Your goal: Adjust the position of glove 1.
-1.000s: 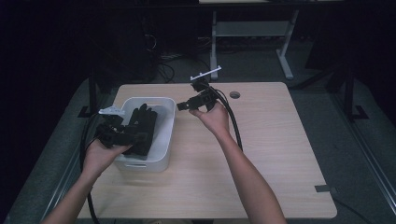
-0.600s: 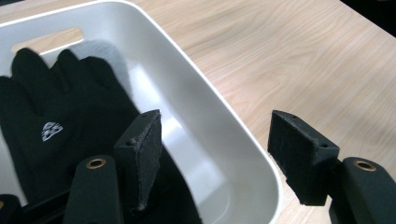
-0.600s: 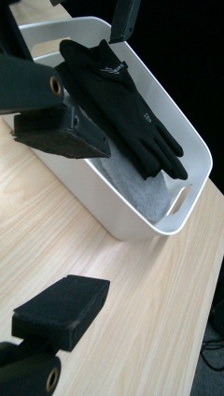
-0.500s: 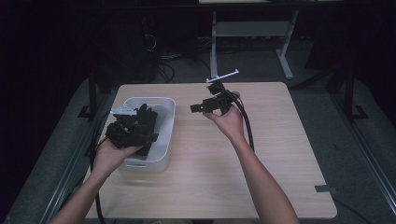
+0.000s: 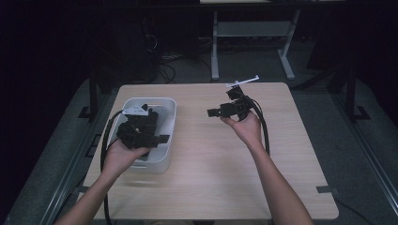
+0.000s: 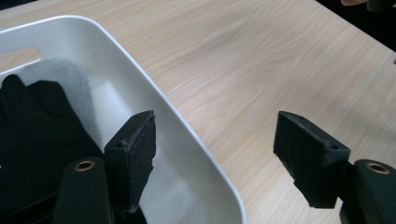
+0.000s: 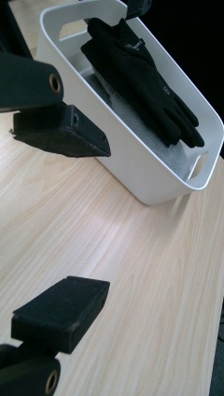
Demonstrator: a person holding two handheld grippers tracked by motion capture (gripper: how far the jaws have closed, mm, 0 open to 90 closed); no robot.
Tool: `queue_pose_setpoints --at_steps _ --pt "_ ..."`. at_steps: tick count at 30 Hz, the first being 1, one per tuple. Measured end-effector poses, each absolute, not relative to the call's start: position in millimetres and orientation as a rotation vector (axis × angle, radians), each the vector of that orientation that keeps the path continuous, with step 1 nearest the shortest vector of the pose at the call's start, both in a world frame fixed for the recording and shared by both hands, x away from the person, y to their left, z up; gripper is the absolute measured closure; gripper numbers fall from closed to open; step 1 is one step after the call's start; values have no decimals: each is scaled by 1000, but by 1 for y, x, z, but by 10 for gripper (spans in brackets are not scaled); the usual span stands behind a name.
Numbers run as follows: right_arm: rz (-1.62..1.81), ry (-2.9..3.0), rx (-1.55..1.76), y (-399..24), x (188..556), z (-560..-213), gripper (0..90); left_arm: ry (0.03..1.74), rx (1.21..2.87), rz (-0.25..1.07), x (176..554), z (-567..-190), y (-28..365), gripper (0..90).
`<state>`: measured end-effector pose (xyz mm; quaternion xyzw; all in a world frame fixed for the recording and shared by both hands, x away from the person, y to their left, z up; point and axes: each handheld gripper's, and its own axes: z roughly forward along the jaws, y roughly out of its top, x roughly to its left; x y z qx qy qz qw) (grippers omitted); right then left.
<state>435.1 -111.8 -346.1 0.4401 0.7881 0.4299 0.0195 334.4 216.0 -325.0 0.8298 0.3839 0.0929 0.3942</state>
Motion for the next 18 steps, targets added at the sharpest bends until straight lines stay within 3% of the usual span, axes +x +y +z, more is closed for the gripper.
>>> queue_pose_setpoints --at_steps 18 --pt "1323 2405 1406 -158 413 -353 283 945 2102 208 335 -331 193 249"
